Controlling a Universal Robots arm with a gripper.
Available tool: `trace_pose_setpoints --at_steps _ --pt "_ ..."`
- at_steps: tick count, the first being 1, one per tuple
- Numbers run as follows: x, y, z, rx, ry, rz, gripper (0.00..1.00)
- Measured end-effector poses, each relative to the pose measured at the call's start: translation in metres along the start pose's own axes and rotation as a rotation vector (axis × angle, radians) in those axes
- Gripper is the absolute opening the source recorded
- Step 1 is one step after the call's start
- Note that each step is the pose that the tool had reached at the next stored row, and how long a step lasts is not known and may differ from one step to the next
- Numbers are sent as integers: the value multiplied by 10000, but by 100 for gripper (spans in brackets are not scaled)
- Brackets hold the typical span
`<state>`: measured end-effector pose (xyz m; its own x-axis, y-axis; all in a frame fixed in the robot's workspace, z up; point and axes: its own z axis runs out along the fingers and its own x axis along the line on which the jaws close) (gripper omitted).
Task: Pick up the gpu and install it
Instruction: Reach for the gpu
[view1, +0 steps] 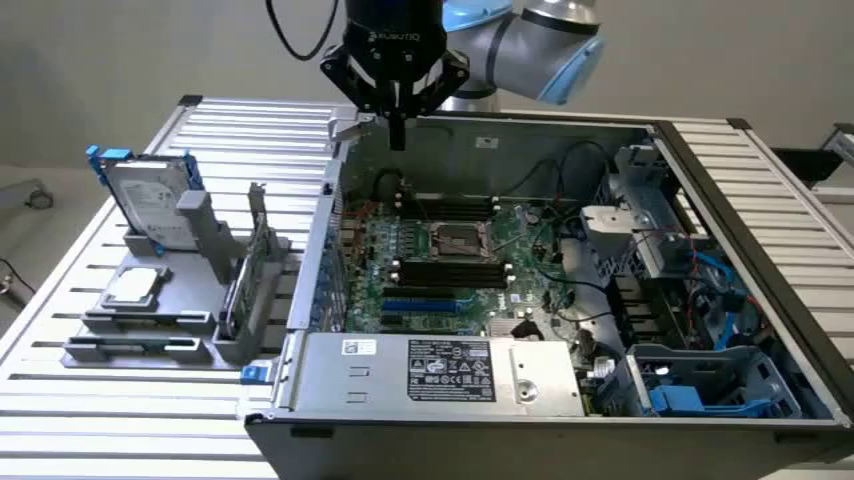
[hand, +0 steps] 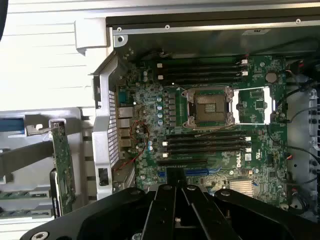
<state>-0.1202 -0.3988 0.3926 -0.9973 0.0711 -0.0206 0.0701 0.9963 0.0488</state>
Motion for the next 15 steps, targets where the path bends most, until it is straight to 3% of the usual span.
trace_pose_setpoints --at_steps 15 --pt "6 0 0 0 13 3 11"
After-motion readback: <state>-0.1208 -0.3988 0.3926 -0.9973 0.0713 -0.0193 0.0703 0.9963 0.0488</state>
